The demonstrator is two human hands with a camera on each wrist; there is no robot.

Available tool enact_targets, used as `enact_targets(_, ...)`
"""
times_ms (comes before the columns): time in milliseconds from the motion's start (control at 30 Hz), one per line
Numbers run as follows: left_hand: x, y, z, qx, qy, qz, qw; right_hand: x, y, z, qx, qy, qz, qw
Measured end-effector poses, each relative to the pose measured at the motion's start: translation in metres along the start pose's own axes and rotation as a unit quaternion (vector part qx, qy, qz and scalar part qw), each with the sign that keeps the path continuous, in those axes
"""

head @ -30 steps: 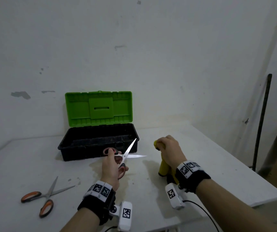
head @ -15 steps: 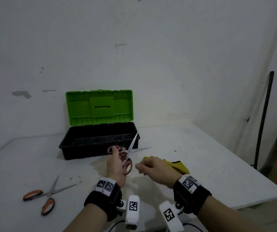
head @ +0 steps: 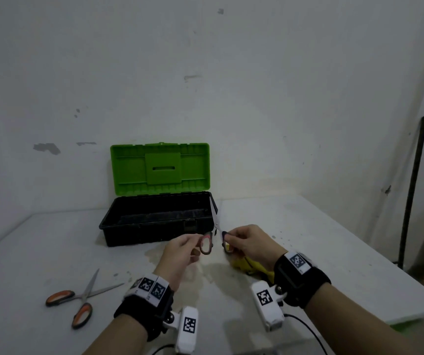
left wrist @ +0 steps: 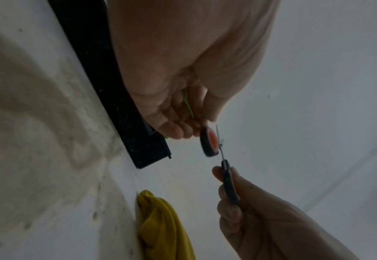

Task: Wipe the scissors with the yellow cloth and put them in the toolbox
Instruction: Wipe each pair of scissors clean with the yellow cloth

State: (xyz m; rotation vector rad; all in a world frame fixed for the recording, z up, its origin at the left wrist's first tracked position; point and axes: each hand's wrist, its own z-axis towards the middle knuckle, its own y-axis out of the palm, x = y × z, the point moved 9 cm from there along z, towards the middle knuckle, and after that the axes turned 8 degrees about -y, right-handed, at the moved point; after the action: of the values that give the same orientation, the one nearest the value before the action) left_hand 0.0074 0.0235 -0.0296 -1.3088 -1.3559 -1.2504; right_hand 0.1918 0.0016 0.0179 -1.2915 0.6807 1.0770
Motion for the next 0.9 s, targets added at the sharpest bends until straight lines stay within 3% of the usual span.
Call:
enact_targets(167,0.005,0.000,0.000,-0.057,0.001,0.033,0.998,-0.001,0.008,0.010,-0.004,-0.005,0.009,1.000)
enact_targets(333,0.009,-0.007,0.001,-0.036,0.010,0.024,0.999,0.001,0.023,0.013,-0.001,-0.001,0.045,0.999)
enact_targets(567,-0.010,-0.005,0.000,-0.016,-0.012,-0.022,1.000,0.010,0.031,0.011,0.053,0.000,0.062,0.997)
enact_targets(667,-0.002,-0.007,0.005,-0.007,-0.017,-0.032,0.999,0.002,0.023,0.013,0.108,-0.022,0.006,0.994)
enact_targets(900,0.030,-0.012,0.015,-0.012,-0.005,-0.022,1.000,-0.034,0.029,0.034,0.147,-0.086,-0.165,0.971)
